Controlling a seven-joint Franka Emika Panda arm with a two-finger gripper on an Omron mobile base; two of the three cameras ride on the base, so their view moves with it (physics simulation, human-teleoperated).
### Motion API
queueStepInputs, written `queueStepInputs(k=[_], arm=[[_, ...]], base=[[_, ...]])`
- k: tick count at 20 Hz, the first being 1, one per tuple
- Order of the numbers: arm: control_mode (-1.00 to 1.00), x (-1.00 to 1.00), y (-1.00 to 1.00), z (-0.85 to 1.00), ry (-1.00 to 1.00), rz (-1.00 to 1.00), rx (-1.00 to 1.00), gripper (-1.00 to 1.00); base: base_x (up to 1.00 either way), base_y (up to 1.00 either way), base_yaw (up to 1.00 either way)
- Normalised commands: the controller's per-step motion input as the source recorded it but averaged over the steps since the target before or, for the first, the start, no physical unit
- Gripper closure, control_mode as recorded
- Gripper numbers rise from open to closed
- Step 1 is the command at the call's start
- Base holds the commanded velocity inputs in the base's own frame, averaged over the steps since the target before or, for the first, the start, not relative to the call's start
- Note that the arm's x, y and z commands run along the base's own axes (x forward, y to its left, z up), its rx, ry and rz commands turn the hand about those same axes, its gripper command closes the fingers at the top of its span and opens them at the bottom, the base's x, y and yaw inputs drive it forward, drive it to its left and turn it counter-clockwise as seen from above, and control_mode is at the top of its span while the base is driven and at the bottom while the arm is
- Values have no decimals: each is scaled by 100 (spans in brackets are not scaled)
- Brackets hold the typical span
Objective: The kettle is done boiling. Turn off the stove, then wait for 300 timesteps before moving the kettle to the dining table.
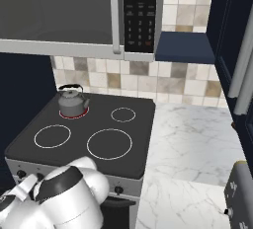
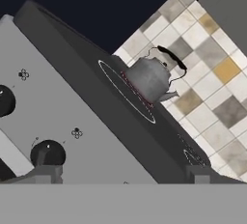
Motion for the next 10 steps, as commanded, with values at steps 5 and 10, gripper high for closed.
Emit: queueStepInputs(k=[5,10], arm=[[-100,17,20,-15,-1,0,0,-100],[-100,7,18,-18,0,0,0,-100]], base=[[0,0,0],[0,0,0]])
